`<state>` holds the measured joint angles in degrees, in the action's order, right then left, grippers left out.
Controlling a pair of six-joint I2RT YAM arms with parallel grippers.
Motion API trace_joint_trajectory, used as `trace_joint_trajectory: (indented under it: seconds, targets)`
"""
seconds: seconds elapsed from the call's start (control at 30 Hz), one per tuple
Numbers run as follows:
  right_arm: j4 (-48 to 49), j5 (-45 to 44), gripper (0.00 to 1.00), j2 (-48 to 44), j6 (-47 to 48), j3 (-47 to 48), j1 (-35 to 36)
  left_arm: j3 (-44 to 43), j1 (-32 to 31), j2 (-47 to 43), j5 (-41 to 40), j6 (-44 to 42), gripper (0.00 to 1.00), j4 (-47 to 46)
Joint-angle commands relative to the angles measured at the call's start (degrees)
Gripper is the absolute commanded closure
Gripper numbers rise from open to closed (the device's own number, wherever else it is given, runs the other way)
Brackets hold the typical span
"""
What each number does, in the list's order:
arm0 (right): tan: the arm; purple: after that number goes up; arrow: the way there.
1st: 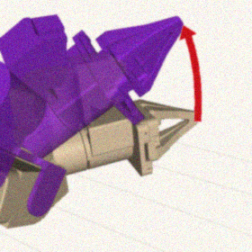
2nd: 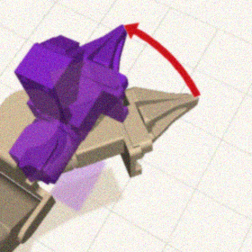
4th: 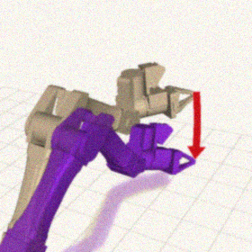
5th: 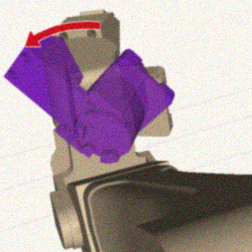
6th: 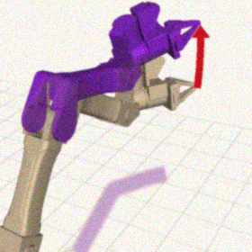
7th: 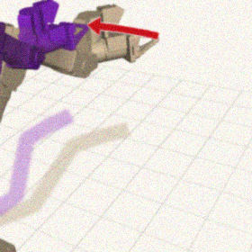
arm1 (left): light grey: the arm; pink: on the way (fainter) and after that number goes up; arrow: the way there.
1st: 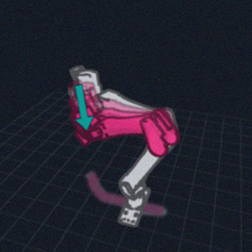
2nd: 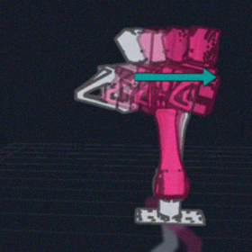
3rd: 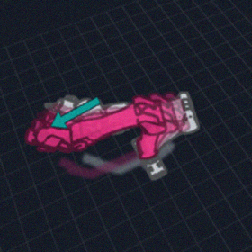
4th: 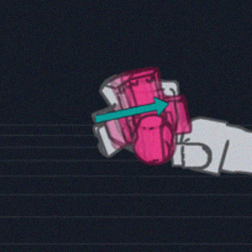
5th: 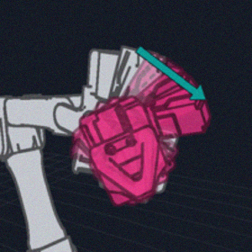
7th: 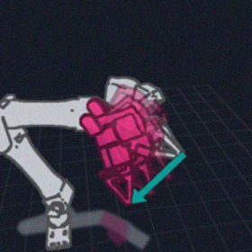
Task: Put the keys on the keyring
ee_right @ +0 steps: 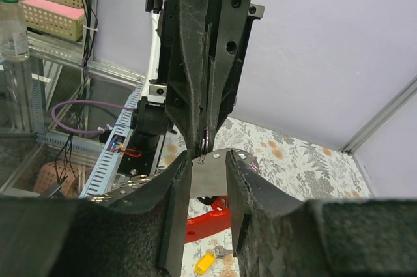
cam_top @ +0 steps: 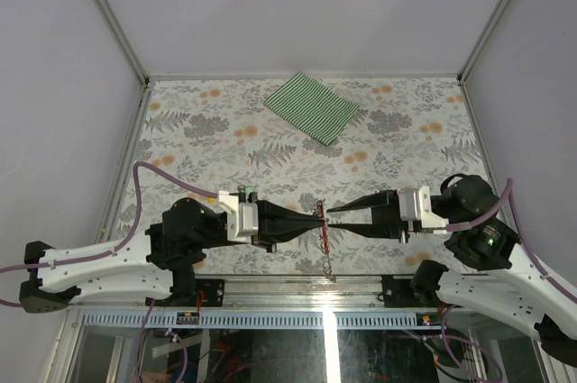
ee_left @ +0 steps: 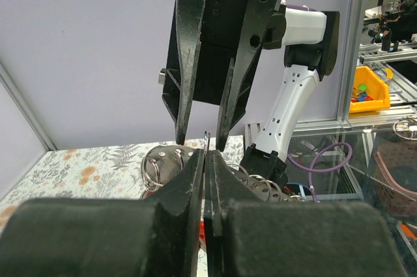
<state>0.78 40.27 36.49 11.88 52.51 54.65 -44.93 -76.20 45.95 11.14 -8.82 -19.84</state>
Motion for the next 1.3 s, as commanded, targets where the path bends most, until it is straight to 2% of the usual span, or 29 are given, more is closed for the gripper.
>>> trace_joint_trajectory:
  seconds: [0.0,0.5,0.7,0.8,1.0,1.27]
  targets:
    - [2.7,2.1,0.66,0.8,-0.5,1.2,0.4,-1.2,-0.4,0.1,0.0,0.1,1.00,-5.1]
    - [1.3,3.9,0.80,2.5,-0.2,2.1,0.5,-1.5,-0.3,0.0,-0.4,-0.2,1.00,-4.2]
    - [0.0,4.6,0.98,3.2,-0.1,2.8,0.5,-1.5,-0.3,-0.1,-0.5,-0.2,1.00,-4.4]
    - [-1.6,4.5,1.00,3.7,0.4,3.5,0.4,-1.4,-0.3,-0.3,-0.7,-0.1,1.00,-4.2]
    - [-3.5,1.3,1.00,2.5,3.9,4.6,0.4,-0.5,-0.3,-1.3,-1.6,0.8,0.77,-3.6]
    - [-5.1,-0.8,1.00,-0.9,14.4,3.1,0.4,0.9,-0.3,-4.5,-4.6,3.4,0.72,-0.8]
